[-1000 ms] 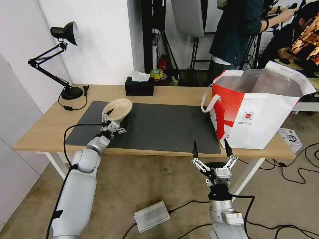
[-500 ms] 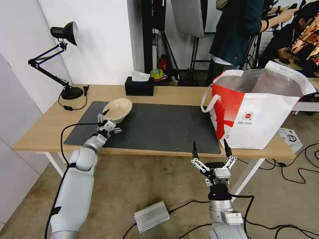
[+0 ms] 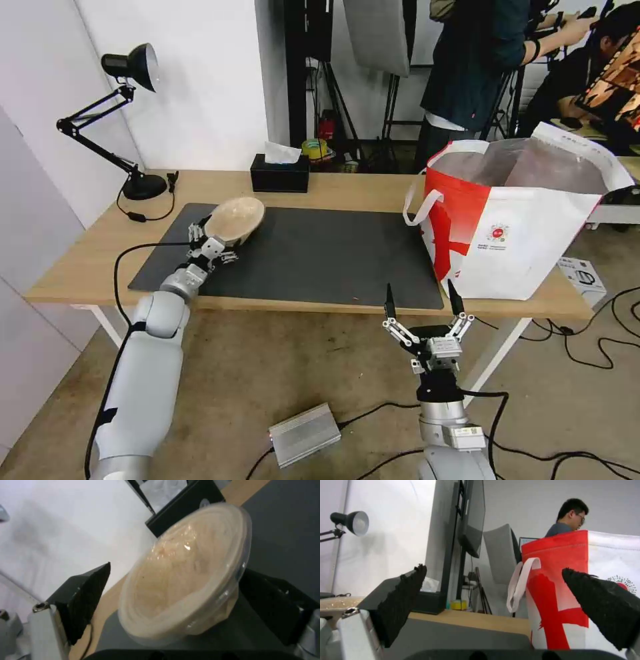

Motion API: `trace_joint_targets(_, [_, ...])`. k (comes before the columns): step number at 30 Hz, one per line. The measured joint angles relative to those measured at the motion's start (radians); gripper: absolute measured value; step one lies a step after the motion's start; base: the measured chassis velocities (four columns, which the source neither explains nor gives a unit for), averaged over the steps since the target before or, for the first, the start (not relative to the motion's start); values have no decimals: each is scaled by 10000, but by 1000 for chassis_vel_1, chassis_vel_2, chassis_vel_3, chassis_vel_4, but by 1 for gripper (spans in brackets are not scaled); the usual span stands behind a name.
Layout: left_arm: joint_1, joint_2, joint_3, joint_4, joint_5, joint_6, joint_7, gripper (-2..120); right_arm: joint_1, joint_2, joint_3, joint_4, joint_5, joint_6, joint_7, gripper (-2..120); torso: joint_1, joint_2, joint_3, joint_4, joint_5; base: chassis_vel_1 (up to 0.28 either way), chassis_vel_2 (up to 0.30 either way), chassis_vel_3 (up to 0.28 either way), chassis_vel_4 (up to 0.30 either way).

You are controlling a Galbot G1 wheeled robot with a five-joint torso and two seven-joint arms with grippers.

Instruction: Pick up the trash from the table and place it into the takeout bag.

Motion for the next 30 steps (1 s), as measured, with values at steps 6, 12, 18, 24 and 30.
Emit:
trace_joint_targets(6, [-172,-106,285,412,-87,-26,-376,95,-22,-5,-7,72,5,17,0,100,0,0,0,0,0,0,0,0,0])
trace_joint_targets(12, [-234,-177,323,461,-106,-64,-525,72,-62,-44,-1,113,23,54,0,100,0,0,0,-1,0,0,0,0,0])
trace_joint_targets(18, [-186,-72,261,370,-153,-75,-541,54,-49,-49,-31,120,31,58,1,100,0,0,0,-1,1,0,0,0,0])
trace_joint_targets(24, [-108,34,192,260,-203,-81,-541,30,-21,-41,-121,115,28,58,0,100,0,0,0,0,0,0,0,0,0])
trace_joint_targets(30, [-102,35,172,256,-215,-87,-537,9,11,-36,-126,97,25,58,1,100,0,0,0,0,0,0,0,0,0])
